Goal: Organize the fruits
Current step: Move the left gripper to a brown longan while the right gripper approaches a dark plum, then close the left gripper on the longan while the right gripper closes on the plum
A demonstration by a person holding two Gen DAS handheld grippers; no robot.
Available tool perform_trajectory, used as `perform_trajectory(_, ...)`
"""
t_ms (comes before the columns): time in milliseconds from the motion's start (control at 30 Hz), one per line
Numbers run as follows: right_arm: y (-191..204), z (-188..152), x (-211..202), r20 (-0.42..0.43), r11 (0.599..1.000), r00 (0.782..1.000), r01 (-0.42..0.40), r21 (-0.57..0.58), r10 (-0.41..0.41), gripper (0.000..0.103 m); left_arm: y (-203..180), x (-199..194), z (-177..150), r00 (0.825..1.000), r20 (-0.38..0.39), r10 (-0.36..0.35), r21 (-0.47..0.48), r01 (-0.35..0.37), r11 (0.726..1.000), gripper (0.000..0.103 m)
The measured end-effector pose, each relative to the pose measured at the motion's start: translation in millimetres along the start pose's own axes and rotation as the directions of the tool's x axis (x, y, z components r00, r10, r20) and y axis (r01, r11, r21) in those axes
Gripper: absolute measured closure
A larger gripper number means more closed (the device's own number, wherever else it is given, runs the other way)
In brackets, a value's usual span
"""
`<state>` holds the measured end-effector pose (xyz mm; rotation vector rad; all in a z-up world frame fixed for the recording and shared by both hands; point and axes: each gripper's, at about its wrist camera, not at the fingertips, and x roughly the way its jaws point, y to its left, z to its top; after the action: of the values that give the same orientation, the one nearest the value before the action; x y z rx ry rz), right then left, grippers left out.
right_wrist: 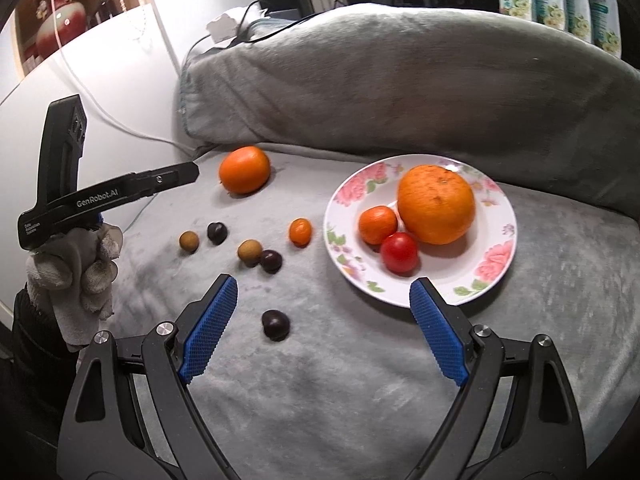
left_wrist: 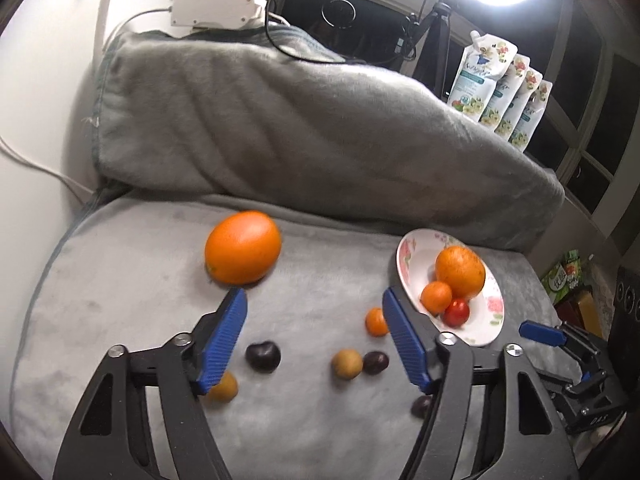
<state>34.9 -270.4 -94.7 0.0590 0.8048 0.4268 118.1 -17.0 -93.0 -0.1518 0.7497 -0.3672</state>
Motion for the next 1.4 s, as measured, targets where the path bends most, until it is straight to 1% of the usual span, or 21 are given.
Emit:
perform_trajectory(167, 10, -4, 4, -0.015, 0.999, 1.000, -0.021, -0.025, 0.021, 0.013, -1, 1, -13, 0.999, -0.035, -0.030, 0.016, 0.031, 0.999, 0.050)
perform_trajectory(267, 15, -7, 8, -0.029, 0.999, 0.999, -0.032, -0.043, 0.031, 0.013, -4, 3, -21, 0.997, -0.060, -0.052, 0.023, 0.053, 0.998, 0.053)
perform_trajectory(300, 17, -8, 10, -0.033, 0.998, 0.999, -0.034, -0.048, 0.033, 0.013, -5, 6, -24, 0.995, -0.074, -0.062, 0.021, 0.064, 0.998, 0.055)
perform_trajectory(400, 22, -11, 16, -0.053, 0.997, 0.998, -0.047, -0.062, 0.044, 0.022, -6, 15, -31, 0.991, -0.108, -0.080, 0.013, 0.082, 0.997, 0.058)
perform_trajectory(467, 25, -14, 21, -0.066, 0.996, 0.996, -0.057, -0.069, 0.052, 0.024, -7, 19, -35, 0.988, -0.126, -0.088, 0.009, 0.090, 0.996, 0.060)
perform_trajectory(567, 29, -18, 27, -0.088, 0.994, 0.994, -0.071, -0.081, 0.064, 0.032, -9, 27, -41, 0.983, -0.153, -0.098, 0.008, 0.101, 0.995, 0.063)
perform_trajectory(633, 31, -20, 31, -0.099, 0.994, 0.993, -0.076, -0.084, 0.068, 0.040, -10, 32, -43, 0.981, -0.166, -0.103, 0.006, 0.106, 0.994, 0.065)
perform_trajectory(667, 31, -21, 34, -0.108, 0.993, 0.992, -0.082, -0.084, 0.072, 0.041, -10, 33, -43, 0.980, -0.170, -0.105, 0.006, 0.107, 0.994, 0.066)
perform_trajectory(867, 34, -25, 44, -0.135, 0.991, 0.987, -0.098, -0.087, 0.085, 0.046, -10, 43, -44, 0.976, -0.188, -0.106, -0.002, 0.108, 0.994, 0.069)
perform_trajectory(933, 35, -25, 46, -0.144, 0.991, 0.986, -0.102, -0.088, 0.089, 0.049, -9, 44, -45, 0.976, -0.191, -0.106, 0.000, 0.108, 0.994, 0.069)
perform_trajectory(1200, 37, -27, 55, -0.165, 0.990, 0.982, -0.106, -0.093, 0.090, 0.052, -7, 52, -44, 0.973, -0.207, -0.101, 0.001, 0.104, 0.995, 0.070)
perform_trajectory(1400, 37, -27, 60, -0.174, 0.990, 0.981, -0.100, -0.100, 0.082, 0.055, -8, 57, -45, 0.970, -0.219, -0.104, 0.008, 0.108, 0.994, 0.074)
